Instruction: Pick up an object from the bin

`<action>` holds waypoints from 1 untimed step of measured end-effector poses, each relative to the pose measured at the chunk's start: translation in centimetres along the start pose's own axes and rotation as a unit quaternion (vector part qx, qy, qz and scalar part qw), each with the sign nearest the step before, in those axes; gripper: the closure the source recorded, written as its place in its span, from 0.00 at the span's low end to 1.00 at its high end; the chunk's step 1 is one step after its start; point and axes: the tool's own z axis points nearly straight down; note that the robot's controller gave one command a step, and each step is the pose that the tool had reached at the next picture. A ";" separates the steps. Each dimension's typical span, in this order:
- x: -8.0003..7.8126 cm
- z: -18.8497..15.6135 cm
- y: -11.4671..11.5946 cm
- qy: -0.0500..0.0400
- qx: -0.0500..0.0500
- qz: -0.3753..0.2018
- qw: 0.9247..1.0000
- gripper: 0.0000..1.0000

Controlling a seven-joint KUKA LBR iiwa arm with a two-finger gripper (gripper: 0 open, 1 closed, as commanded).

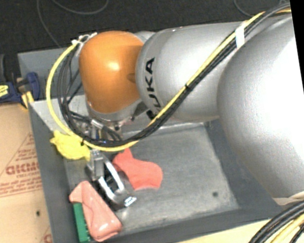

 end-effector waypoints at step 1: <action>-0.2 -0.5 -0.1 -0.004 -0.001 0.002 1.000 0.00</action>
Offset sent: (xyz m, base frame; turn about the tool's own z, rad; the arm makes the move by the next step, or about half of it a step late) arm 0.0070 -0.0361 -0.1181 -0.6648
